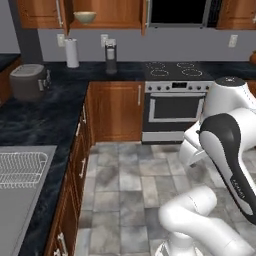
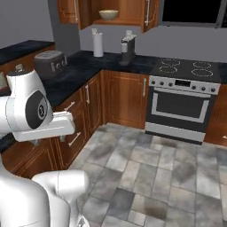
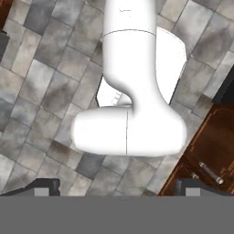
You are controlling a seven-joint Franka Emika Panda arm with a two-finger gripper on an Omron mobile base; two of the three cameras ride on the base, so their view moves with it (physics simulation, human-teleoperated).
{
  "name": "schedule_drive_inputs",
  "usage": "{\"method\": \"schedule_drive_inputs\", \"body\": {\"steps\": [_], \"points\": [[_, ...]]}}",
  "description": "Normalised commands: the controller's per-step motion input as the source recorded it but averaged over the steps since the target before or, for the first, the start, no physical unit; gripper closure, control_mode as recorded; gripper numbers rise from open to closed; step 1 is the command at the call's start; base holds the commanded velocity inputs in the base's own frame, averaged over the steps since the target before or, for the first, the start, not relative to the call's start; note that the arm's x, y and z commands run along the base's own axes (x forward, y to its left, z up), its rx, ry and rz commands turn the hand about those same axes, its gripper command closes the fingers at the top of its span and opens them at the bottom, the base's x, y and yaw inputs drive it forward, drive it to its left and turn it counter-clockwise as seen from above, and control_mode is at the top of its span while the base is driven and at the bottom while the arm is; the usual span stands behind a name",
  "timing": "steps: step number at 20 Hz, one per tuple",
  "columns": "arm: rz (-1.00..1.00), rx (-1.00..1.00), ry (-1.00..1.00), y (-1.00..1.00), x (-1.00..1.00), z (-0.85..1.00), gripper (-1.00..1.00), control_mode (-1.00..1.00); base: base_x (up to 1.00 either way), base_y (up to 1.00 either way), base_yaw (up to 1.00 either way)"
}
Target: Pick up the bowls from the cabinet and place each bowl in front of a stool on the dining counter.
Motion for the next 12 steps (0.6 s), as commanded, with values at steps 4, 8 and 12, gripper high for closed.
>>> {"method": "schedule_drive_inputs", "body": {"steps": [4,8,12], "points": [[0.00,0.00,0.00,0.00,0.00,0.00,-1.00,1.00,1.00,0.08,0.06],[0.00,0.00,0.00,0.00,0.00,0.00,-1.00,1.00,1.00,0.00,0.06],[0.00,0.00,0.00,0.00,0.00,0.00,-1.00,1.00,1.00,0.03,0.06]]}}
